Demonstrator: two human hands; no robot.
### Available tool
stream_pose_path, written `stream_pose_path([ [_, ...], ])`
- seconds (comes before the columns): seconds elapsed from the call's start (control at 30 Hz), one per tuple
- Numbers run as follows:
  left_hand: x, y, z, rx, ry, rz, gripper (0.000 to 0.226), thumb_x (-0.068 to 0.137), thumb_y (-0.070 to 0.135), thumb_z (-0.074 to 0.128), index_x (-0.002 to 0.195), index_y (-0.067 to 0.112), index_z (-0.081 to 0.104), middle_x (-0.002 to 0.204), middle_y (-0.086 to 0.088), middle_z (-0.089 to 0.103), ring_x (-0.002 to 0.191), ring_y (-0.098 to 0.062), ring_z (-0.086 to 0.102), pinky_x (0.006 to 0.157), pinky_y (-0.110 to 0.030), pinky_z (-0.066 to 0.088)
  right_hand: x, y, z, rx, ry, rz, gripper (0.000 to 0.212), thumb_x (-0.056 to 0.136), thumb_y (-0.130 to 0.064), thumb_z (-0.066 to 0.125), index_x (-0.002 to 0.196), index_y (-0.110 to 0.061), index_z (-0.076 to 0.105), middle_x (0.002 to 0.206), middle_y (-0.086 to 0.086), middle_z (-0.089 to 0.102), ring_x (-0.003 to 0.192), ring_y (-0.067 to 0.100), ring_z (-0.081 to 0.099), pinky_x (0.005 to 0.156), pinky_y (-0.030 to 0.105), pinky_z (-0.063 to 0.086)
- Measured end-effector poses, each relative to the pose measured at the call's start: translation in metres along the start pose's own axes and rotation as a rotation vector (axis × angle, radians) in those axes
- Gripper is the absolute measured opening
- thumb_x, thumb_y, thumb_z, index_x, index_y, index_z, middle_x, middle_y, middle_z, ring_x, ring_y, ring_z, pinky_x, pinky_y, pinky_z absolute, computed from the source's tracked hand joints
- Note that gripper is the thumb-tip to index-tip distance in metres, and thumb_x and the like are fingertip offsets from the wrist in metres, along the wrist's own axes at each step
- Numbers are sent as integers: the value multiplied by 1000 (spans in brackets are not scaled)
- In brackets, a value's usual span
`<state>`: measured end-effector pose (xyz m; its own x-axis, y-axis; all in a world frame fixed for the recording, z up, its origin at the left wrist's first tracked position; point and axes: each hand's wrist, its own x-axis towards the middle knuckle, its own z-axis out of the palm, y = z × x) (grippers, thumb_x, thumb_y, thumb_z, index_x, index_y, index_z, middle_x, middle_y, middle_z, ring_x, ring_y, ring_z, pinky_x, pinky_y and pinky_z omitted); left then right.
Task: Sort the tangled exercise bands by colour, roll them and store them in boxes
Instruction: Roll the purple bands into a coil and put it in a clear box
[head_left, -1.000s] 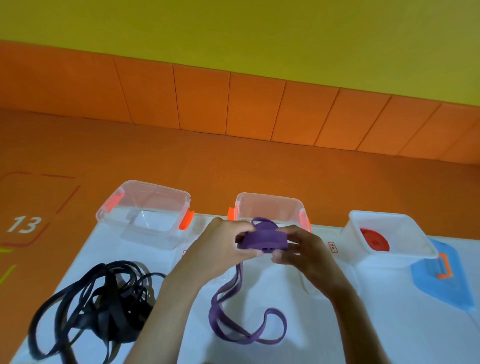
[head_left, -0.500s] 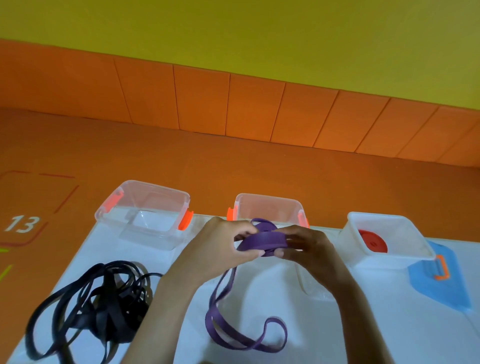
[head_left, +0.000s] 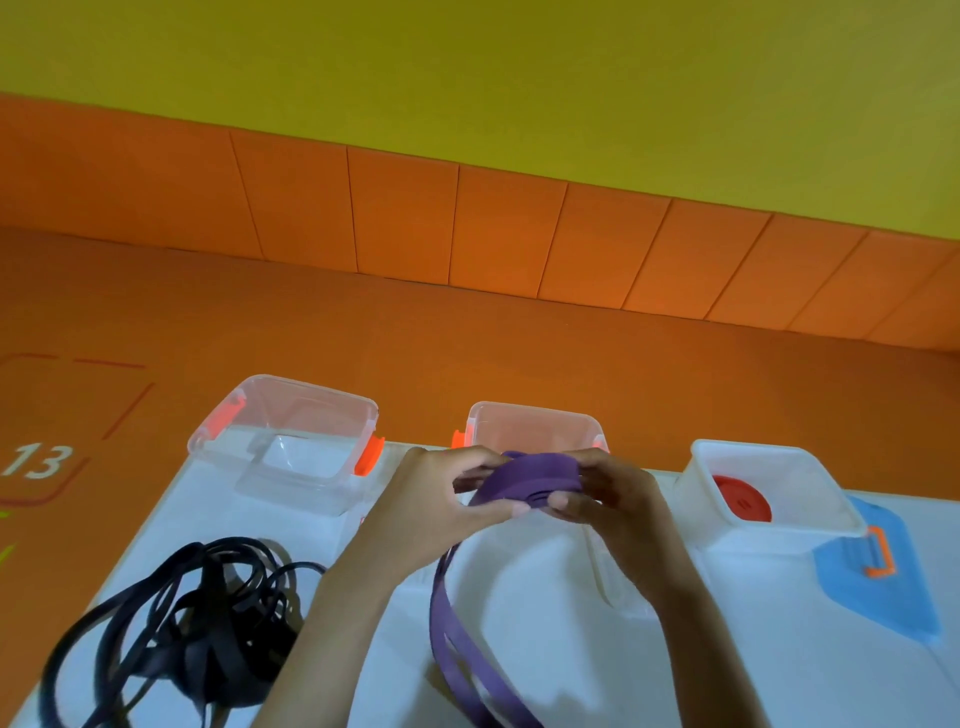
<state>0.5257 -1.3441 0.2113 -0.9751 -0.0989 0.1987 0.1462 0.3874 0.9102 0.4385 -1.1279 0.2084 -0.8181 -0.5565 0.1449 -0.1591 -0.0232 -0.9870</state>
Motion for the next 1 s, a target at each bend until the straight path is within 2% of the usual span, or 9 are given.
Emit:
stream_pose_path([
  [0.1, 3, 2, -2, -114, 56, -10, 26, 78, 31, 94, 99, 38, 80, 96, 18, 81, 92, -4, 77, 81, -13, 57, -1, 3, 7, 204, -16, 11, 37, 84, -31, 85, 111, -10, 72, 111, 18, 72, 106, 35, 72, 89, 44, 62],
  [0.23, 5, 0, -8, 108, -2, -6, 18, 81, 32, 91, 88, 38, 75, 83, 19, 77, 81, -6, 73, 78, -30, 62, 4, 0, 9, -73, -69, -16, 51, 81, -27, 86, 127, -26, 65, 115, 5, 77, 108, 26, 73, 89, 31, 59],
  [0.33, 4, 0, -5, 66, -38, -9, 23, 83, 30, 91, 97, 40, 76, 91, 23, 78, 88, -2, 74, 79, -18, 59, 6, -5, 3, -146, -1, -34, 33, 80, -37, 83, 111, -31, 73, 108, 3, 78, 104, 24, 74, 82, 33, 60],
  [0.47, 3, 0, -9, -130, -33, -29, 27, 86, 20, 90, 110, 27, 79, 102, 15, 81, 97, -6, 77, 83, -15, 57, 2, -1, 10, 147, 12, 8, 22, 90, -17, 80, 109, -13, 71, 106, 16, 75, 101, 30, 73, 81, 35, 60],
  [0.63, 1, -6, -27, 82, -157, -40, 24, 86, 18, 88, 106, 29, 81, 99, 19, 79, 98, -6, 75, 92, -26, 60, 4, -8, 5, -291, -102, 86, 37, 82, -26, 88, 117, -28, 74, 112, -9, 78, 110, 14, 72, 88, 28, 60],
  [0.77, 0, -4, -23, -74, -98, -36, 30, 85, 19, 90, 112, 29, 80, 102, 15, 81, 96, -8, 77, 86, -18, 59, 2, -16, 1, -55, 3, 95, 31, 80, -26, 89, 109, -24, 77, 106, 5, 78, 104, 28, 75, 75, 35, 65],
  [0.87, 5, -2, -31, -192, -96, -78, 27, 82, 22, 93, 106, 28, 81, 85, 13, 77, 75, -5, 68, 72, -16, 54, -1, -12, 9, 109, 20, 75, 29, 82, -28, 83, 108, -19, 75, 107, 13, 77, 103, 32, 75, 78, 42, 65],
  [0.93, 8, -2, -37, -120, -132, -66, 24, 81, 26, 92, 102, 31, 81, 80, 14, 75, 71, -6, 63, 69, -18, 53, -3, -8, 14, 73, -23, 78, 30, 83, -26, 82, 112, -19, 74, 108, 11, 77, 104, 29, 75, 79, 40, 65],
  [1.0, 10, 0, -37, -53, -154, -41, 25, 80, 28, 92, 101, 36, 80, 91, 11, 81, 81, -7, 73, 77, -22, 59, -3, -7, 15, -58, -51, 95, 33, 79, -29, 84, 110, -28, 75, 107, 2, 78, 104, 22, 74, 77, 31, 63],
])
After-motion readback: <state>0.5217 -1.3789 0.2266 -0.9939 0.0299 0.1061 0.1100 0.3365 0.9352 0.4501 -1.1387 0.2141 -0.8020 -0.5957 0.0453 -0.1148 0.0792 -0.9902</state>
